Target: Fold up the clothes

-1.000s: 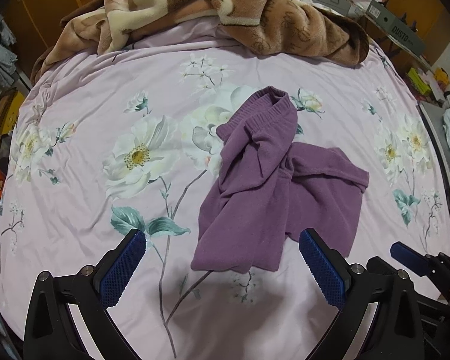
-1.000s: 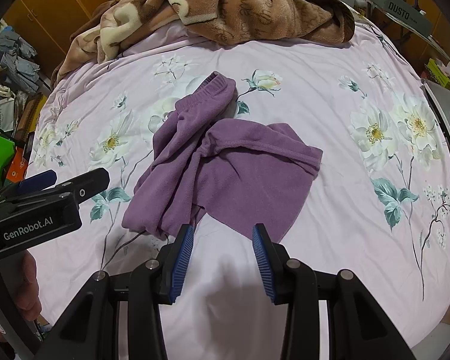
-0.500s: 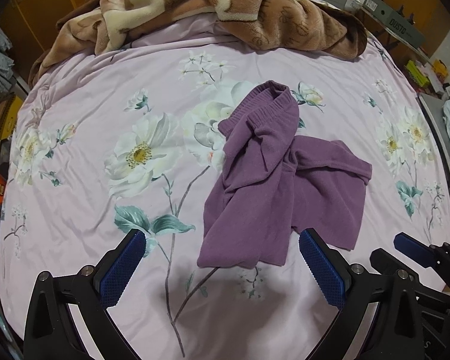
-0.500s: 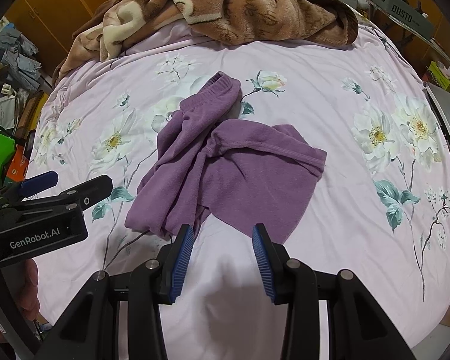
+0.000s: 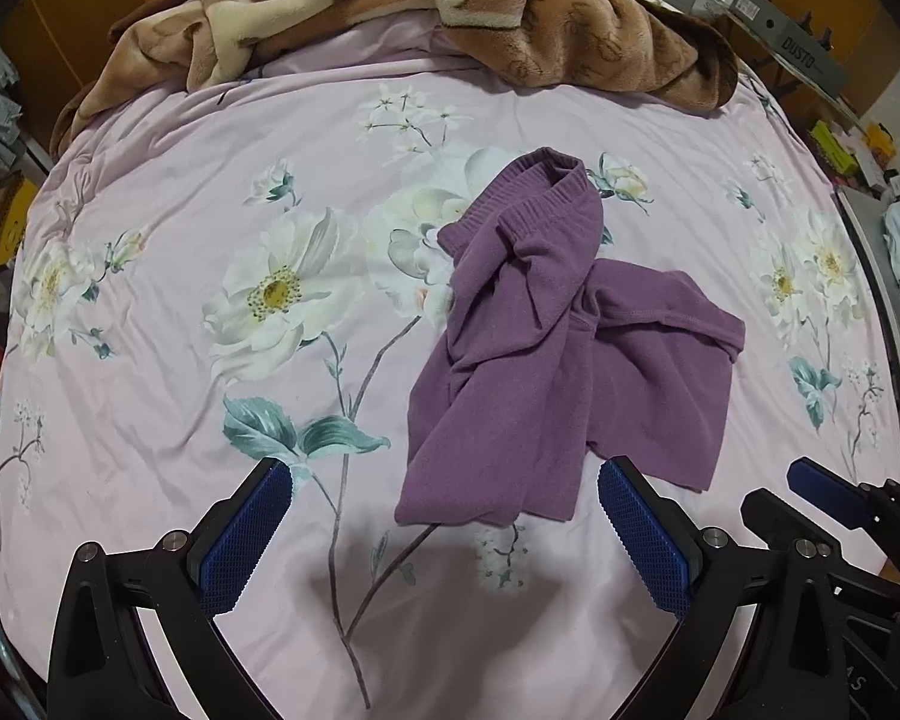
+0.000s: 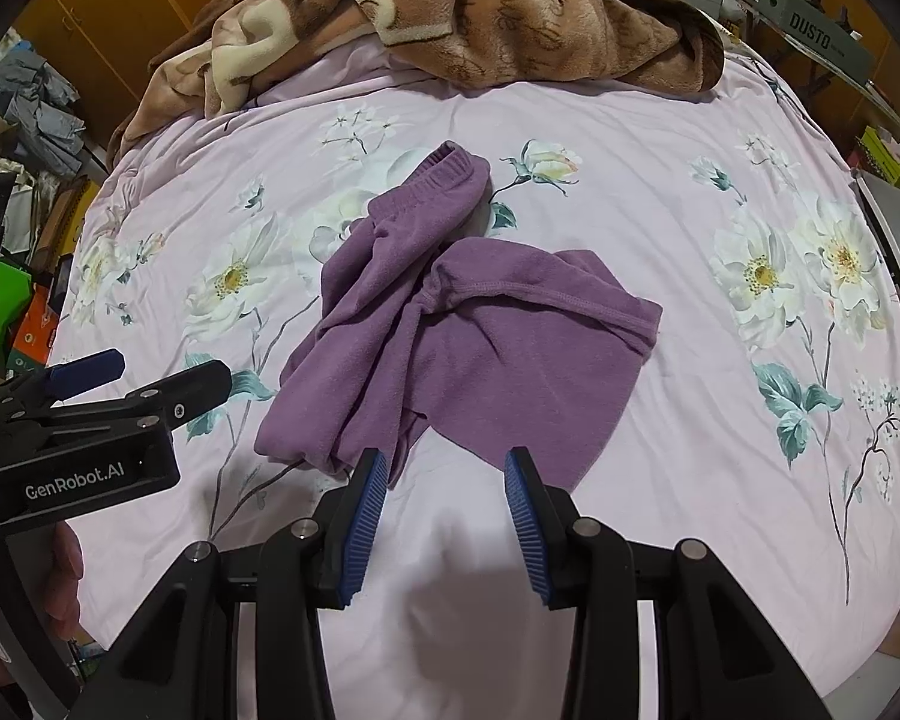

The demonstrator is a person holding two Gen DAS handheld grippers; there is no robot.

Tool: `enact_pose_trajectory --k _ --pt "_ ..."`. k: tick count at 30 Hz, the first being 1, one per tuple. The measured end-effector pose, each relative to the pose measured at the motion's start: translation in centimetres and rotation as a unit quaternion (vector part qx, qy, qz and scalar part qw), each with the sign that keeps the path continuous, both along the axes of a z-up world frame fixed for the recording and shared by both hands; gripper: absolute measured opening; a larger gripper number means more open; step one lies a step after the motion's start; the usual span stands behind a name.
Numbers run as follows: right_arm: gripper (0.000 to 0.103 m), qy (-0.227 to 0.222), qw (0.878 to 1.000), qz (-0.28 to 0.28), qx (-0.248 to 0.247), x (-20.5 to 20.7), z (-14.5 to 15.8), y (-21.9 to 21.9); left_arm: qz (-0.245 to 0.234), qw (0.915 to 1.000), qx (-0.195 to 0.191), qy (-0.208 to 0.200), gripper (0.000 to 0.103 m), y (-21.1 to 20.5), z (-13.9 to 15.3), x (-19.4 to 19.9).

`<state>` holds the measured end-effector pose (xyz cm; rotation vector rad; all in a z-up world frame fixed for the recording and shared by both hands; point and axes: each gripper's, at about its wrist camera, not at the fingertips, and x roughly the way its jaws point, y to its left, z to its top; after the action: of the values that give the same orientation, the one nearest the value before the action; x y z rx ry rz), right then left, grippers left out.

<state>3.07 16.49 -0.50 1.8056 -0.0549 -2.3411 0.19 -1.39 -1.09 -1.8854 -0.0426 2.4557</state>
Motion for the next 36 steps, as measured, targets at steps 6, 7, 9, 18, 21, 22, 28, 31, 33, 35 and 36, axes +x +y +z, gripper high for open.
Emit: enact_pose_trajectory --k 6,7,9,18,21,22,28,31,33,35,36 --pt "0.042 0.002 1.000 0.002 0.003 0.0 0.0 -0.1 -0.007 1.0000 0.004 -0.001 0.102 0.1 -0.1 0.0" --pt "0.042 0.002 1.000 0.003 0.003 0.0 0.0 -0.1 -0.008 0.9999 0.006 -0.002 0.102 0.1 -0.2 0.0" --pt "0.042 0.003 1.000 0.003 0.004 0.0 0.0 -0.1 -0.010 0.9999 0.009 -0.004 0.102 0.1 -0.3 0.0" --pt "0.042 0.003 1.000 0.002 0.001 -0.2 0.1 -0.1 -0.008 0.9999 0.009 -0.003 0.102 -0.2 -0.6 0.0" --pt "0.042 0.007 1.000 0.004 0.002 -0.2 0.2 -0.2 -0.007 0.9999 0.011 -0.004 0.102 -0.4 -0.6 0.0" --pt "0.042 0.008 1.000 0.005 0.002 -0.2 0.2 -0.3 -0.007 0.9999 0.012 -0.005 0.102 -0.4 -0.7 0.0" --pt "0.042 0.009 1.000 0.007 0.003 -0.3 0.3 -0.7 -0.009 0.9999 0.014 -0.001 0.102 -0.6 -0.7 0.1" --pt "0.042 0.009 1.000 0.007 0.003 -0.4 0.3 -0.8 -0.007 0.9994 0.033 -0.004 0.102 -0.9 -0.8 0.1" --pt "0.042 0.009 1.000 0.008 0.002 -0.4 0.2 -0.9 -0.007 0.9991 0.042 -0.006 0.102 -0.9 -0.8 0.1" --pt "0.042 0.009 1.000 0.007 0.001 -0.4 0.2 -0.9 -0.009 0.9990 0.044 -0.005 0.102 -0.8 -0.9 0.2" --pt "0.042 0.009 1.000 0.007 0.002 -0.4 0.2 -0.9 -0.011 0.9989 0.045 -0.004 0.102 -0.8 -0.9 0.2"
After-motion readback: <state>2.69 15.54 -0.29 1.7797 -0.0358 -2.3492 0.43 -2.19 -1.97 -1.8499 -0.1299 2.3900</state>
